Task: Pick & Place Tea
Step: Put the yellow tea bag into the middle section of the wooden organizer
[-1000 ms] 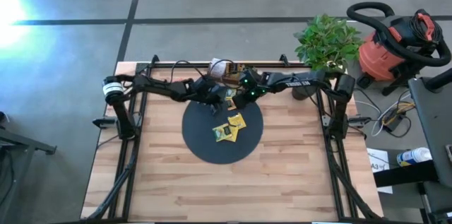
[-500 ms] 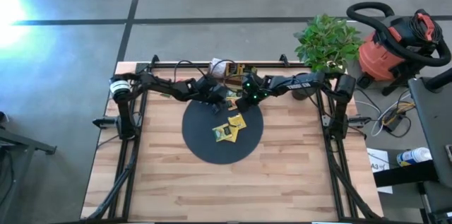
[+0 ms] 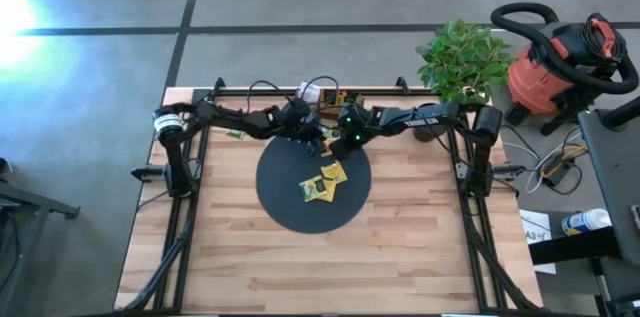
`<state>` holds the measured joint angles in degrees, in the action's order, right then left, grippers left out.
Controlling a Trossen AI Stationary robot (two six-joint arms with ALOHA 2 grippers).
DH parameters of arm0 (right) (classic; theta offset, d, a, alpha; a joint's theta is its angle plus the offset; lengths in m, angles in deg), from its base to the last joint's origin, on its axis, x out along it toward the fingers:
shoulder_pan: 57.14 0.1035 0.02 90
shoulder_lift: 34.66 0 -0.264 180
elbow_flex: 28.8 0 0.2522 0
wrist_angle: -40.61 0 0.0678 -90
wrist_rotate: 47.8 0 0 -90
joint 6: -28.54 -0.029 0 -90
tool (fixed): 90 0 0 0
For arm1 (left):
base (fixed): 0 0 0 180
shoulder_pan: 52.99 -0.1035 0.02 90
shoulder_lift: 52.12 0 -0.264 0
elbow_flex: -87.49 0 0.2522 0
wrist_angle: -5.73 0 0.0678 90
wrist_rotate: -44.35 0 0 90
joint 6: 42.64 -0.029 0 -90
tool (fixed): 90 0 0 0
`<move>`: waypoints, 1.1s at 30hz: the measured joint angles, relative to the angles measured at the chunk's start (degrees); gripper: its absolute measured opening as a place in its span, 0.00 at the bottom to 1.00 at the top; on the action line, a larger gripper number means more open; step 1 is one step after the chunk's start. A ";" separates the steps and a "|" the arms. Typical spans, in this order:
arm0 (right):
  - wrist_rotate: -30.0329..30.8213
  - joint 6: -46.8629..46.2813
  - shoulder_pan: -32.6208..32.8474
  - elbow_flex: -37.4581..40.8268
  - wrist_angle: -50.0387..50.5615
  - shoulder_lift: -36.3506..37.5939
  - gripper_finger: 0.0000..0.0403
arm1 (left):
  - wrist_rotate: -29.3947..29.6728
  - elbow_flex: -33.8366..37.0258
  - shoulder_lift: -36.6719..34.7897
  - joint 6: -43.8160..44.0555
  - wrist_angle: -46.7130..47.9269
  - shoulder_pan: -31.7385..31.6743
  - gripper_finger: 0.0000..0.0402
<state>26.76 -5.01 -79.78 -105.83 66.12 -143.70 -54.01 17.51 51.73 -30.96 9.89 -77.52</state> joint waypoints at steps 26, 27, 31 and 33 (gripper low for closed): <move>6.22 14.54 -1.00 -15.12 13.43 -7.23 0.23 | 0.97 8.80 -7.67 12.94 10.08 7.19 0.27; 6.24 14.92 -1.08 -14.98 13.57 -7.23 0.23 | 1.07 9.06 -7.67 13.22 10.20 7.17 0.27; 6.22 15.58 -0.44 -13.32 13.38 -7.55 0.23 | 1.90 10.33 -7.69 13.57 9.83 7.26 0.27; 6.14 14.84 0.06 -12.73 12.93 -7.76 0.23 | 1.90 11.05 -7.69 14.08 9.32 7.26 0.27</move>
<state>32.90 9.83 -79.71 -118.56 79.05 -151.46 -52.11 28.56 44.04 -16.88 19.21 -70.26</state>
